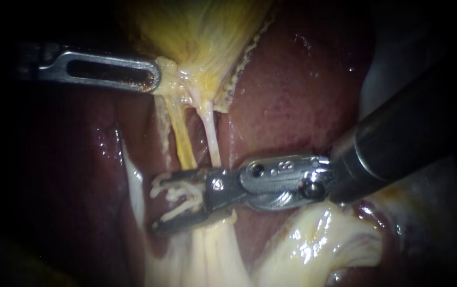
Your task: Clipping second clip left tube
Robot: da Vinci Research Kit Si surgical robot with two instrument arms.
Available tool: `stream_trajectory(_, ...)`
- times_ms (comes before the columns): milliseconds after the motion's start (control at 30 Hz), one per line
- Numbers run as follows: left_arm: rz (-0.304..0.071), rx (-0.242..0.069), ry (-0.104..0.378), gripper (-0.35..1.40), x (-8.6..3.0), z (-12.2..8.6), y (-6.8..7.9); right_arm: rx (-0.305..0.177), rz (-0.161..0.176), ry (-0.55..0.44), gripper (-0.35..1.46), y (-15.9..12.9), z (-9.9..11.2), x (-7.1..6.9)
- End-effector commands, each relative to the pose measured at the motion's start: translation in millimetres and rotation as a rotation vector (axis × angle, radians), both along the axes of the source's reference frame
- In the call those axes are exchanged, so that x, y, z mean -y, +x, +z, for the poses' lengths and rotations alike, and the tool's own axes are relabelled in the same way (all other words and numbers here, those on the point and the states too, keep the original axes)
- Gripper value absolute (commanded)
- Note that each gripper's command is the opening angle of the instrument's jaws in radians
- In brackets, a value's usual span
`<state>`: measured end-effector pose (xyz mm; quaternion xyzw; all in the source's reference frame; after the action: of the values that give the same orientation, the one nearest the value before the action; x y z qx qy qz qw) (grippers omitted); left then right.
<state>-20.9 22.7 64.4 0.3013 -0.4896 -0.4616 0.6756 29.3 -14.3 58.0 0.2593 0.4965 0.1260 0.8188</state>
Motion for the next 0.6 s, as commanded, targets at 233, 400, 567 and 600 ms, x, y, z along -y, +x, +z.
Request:
stream_trajectory(233, 0.002, 0.001, 0.0, -0.35, 0.0, 0.0, 0.3, 0.004, 0.003, 0.023, 0.48, -0.5, -2.2, -0.9)
stream_trajectory(400, 0.005, 0.003, 0.001, -0.35, 0.0, -0.1, 0.8, -0.008, 0.012, 0.056, 0.48, -1.7, -4.9, -1.7)
stream_trajectory(567, 0.006, 0.004, 0.003, -0.35, -0.2, -0.3, 1.1, -0.01, 0.008, 0.073, 0.48, -3.7, -6.1, -2.1)
stream_trajectory(600, 0.006, 0.005, 0.003, -0.35, -0.2, -0.4, 1.1, -0.011, 0.007, 0.074, 0.48, -4.1, -6.2, -2.1)
